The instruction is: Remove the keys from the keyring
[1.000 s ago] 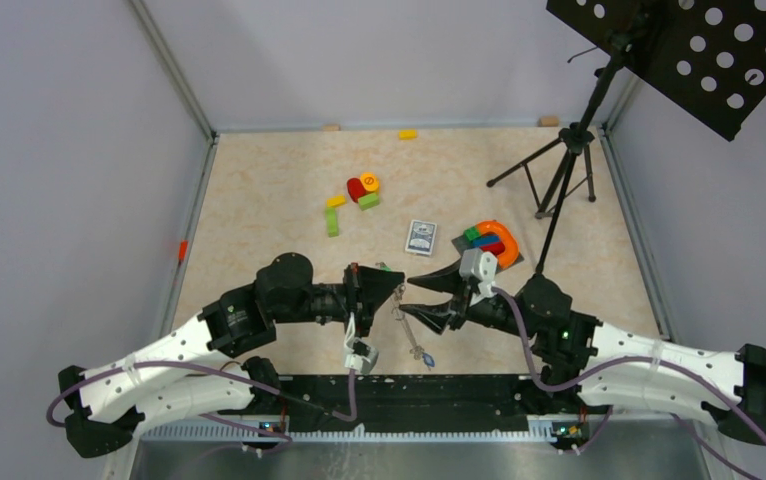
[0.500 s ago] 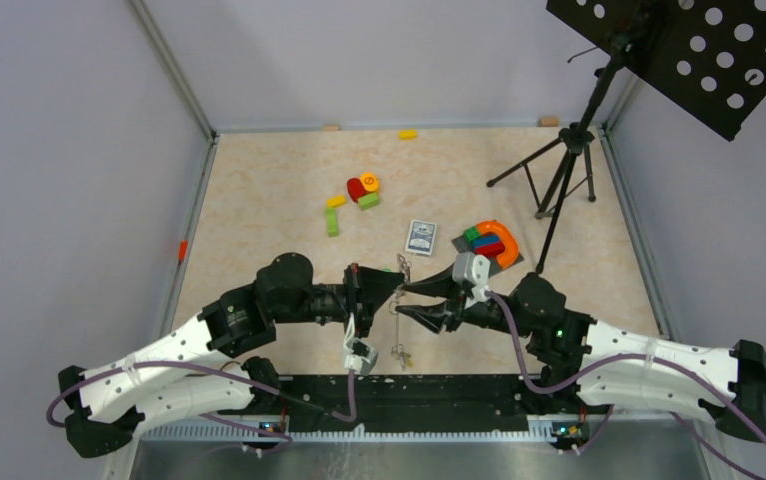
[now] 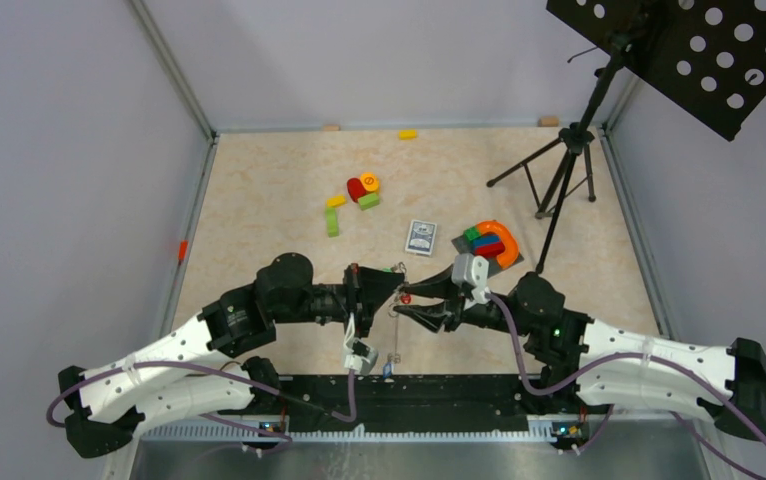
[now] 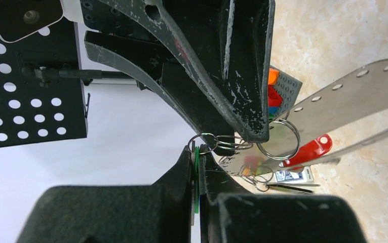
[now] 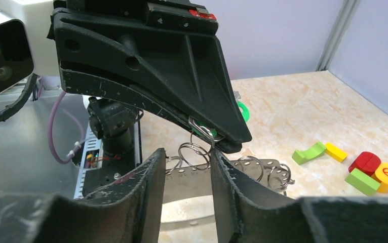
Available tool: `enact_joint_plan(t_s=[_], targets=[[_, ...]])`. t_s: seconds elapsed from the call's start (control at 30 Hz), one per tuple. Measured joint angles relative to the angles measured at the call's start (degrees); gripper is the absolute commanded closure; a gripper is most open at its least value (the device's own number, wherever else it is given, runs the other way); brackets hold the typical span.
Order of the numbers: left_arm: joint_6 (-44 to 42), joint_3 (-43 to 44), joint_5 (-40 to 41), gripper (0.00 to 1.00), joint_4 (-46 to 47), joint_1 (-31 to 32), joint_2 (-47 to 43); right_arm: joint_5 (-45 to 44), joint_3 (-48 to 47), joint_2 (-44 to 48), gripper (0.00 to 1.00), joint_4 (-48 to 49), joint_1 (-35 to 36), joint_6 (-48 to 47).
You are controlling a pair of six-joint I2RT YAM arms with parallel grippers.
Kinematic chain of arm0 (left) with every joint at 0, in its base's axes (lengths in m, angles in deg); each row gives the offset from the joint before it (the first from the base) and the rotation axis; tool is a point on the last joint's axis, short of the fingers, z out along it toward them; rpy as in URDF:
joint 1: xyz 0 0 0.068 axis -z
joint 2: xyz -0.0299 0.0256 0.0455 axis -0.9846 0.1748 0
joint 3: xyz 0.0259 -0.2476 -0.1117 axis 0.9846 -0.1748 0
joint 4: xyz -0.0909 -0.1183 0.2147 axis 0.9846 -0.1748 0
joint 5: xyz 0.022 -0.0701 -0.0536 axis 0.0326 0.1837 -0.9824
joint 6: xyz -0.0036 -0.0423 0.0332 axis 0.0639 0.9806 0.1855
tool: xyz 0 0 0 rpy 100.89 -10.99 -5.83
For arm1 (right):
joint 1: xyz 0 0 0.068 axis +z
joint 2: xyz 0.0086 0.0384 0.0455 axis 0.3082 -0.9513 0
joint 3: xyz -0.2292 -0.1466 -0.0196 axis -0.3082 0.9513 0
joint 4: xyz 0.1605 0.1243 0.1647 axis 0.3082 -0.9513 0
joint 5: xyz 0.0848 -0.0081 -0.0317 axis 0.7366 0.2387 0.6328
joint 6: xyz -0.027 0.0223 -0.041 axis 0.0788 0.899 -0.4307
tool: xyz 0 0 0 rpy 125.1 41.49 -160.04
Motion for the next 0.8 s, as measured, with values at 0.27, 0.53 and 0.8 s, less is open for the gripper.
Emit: enact_joint_plan(t_s=[0.27,0.53,0.8], targets=[[0.0,0.0,-0.1,1.00,-0.4,0.0,0.0,0.0,0.0,0.0,0.88,0.0,0.0,-1.0],[0.0,0.0,-0.3,1.00,-0.4,0.0,0.0,-0.3,0.0,1.2,1.00,-0.9,0.0,-1.0],[0.0,0.0,-0.3,1.00,0.1,0.0,0.0,-0.3,0.1,2.7,1.00,-1.7,0.0,-0.7]])
